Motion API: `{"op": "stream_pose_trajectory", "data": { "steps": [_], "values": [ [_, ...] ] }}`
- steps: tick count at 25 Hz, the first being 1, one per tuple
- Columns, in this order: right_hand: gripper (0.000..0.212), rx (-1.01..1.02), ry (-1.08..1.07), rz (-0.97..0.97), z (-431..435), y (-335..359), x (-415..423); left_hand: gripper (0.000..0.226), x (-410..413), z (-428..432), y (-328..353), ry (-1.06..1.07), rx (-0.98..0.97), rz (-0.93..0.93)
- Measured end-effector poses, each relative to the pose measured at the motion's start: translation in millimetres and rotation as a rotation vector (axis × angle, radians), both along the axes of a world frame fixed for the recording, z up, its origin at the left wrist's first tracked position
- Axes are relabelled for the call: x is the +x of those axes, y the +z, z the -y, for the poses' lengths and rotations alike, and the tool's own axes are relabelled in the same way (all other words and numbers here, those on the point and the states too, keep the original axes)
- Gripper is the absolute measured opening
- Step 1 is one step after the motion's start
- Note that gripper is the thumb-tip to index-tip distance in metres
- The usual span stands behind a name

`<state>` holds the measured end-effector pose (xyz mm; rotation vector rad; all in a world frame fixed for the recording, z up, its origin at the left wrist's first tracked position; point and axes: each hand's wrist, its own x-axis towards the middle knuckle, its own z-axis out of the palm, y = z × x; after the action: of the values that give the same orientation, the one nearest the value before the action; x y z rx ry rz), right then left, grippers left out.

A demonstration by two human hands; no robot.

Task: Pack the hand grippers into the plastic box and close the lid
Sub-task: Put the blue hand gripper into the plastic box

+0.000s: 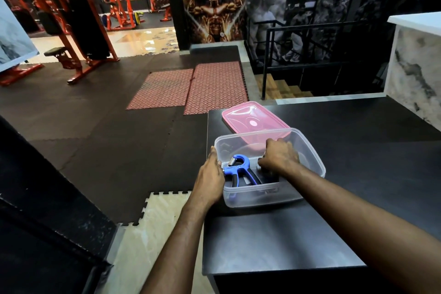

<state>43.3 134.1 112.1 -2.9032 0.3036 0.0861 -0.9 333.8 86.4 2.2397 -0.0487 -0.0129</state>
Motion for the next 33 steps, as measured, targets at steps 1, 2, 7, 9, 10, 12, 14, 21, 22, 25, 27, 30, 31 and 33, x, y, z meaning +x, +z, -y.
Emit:
{"op": "stream_pose_trajectory", "data": {
  "steps": [1, 2, 7, 9, 10, 12, 14, 21, 22, 25, 27, 30, 31, 33],
  "values": [
    [0.047, 0.001, 0.007, -0.075, 5, -2, 1, 0.053, 0, 0, 0, 0.000, 0.000, 0.000],
    [0.051, 0.010, 0.025, -0.147, 10, -4, 1, 0.052, 0, 0, 0, -0.004, -0.004, 0.002],
    [0.054, 0.026, 0.066, -0.196, 20, -7, -1, 0.054, -2, 1, 4, -0.005, -0.008, -0.017],
    [0.055, 0.028, 0.062, -0.203, 21, -6, -2, 0.055, -4, 1, 8, -0.012, -0.008, -0.027],
    [0.056, 0.032, 0.066, -0.213, 21, -6, -2, 0.056, -5, 1, 10, -0.015, -0.009, -0.028],
    [0.057, 0.035, 0.063, -0.222, 23, -8, -3, 0.055, -5, 1, 12, -0.023, 0.003, -0.031],
    [0.052, 0.054, 0.049, -0.193, 26, -8, -5, 0.054, -5, 0, 14, -0.044, 0.038, -0.011],
    [0.033, -0.114, -0.144, 0.481, 48, 10, -18, 0.042, -7, 4, 25, -0.125, 0.020, 0.041],
    [0.038, -0.067, -0.218, 0.425, 56, 12, -20, 0.040, -6, 5, 25, -0.111, 0.002, 0.052],
    [0.035, 0.084, -0.350, 0.168, 84, 10, -24, 0.038, 3, 16, 25, -0.034, 0.026, 0.051],
    [0.027, 0.076, -0.361, 0.164, 95, 7, -28, 0.036, 7, 28, 28, -0.029, 0.073, 0.045],
    [0.026, 0.066, -0.396, 0.194, 111, 9, -31, 0.032, 11, 46, 32, -0.039, 0.141, 0.041],
    [0.027, 0.065, -0.412, 0.187, 119, 10, -32, 0.031, 12, 55, 32, -0.044, 0.154, 0.038],
    [0.028, 0.060, -0.436, 0.170, 137, 13, -30, 0.030, 15, 75, 30, -0.051, 0.166, 0.041]
  ]
}}
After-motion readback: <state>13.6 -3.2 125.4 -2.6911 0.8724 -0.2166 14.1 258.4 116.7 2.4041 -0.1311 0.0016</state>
